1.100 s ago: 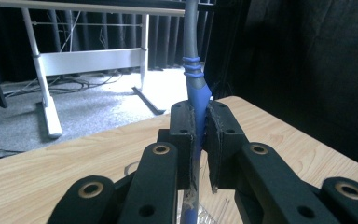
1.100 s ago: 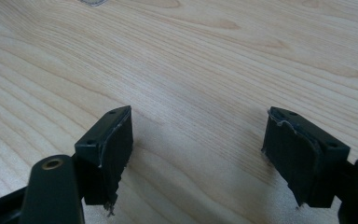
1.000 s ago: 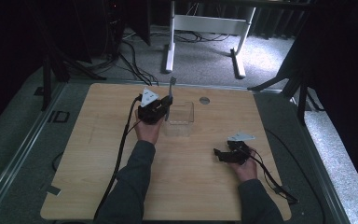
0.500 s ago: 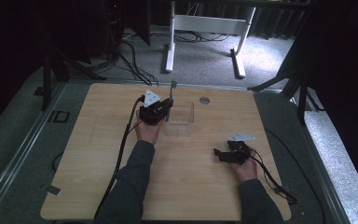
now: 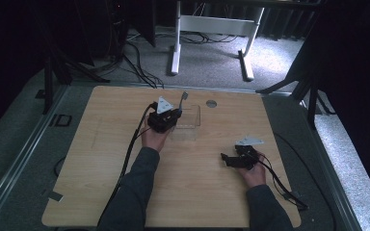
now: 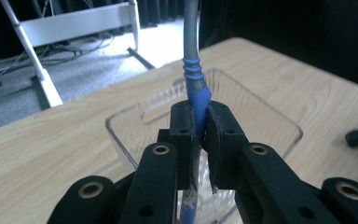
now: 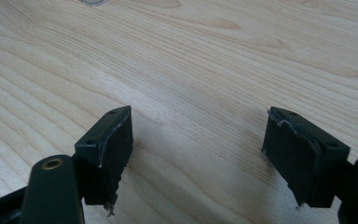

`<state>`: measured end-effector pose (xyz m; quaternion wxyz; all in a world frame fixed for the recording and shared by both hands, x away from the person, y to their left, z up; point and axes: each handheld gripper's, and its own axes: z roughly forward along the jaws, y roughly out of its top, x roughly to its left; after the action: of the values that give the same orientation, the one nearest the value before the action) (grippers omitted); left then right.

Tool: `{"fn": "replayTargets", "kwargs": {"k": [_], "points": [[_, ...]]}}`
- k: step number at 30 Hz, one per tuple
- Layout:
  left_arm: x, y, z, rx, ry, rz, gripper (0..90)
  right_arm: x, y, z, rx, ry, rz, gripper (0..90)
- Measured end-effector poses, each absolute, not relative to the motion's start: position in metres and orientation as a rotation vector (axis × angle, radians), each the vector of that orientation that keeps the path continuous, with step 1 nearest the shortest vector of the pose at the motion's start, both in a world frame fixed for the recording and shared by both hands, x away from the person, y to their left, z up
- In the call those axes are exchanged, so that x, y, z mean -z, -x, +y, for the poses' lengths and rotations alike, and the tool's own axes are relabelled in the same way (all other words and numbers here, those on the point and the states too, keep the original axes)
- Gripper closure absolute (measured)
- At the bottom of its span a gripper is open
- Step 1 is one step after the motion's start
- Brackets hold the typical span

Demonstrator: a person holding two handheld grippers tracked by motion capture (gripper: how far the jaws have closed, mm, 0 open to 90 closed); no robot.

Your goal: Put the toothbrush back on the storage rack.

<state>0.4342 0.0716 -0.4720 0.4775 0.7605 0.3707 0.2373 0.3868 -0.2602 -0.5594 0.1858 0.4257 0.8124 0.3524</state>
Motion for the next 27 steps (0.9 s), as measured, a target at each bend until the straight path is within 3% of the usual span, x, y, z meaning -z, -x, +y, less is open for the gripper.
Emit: {"fn": "replayTargets", "kwargs": {"k": [7, 20, 27], "points": [[0.477, -0.434, 0.069, -0.550, -1.925, 0.897, 79.5, 0.559, -0.387, -0.260, -0.993, -1.198, 2.288, 23.6], [0.462, -0.420, 0.086, -0.566, -1.854, 0.877, 57.1, 0.559, -0.387, -0.260, -0.992, -1.199, 2.288, 23.6], [0.459, -0.418, 0.114, -0.598, -1.809, 0.975, 44.4, 0.559, -0.387, -0.260, -0.991, -1.199, 2.288, 23.6]]}}
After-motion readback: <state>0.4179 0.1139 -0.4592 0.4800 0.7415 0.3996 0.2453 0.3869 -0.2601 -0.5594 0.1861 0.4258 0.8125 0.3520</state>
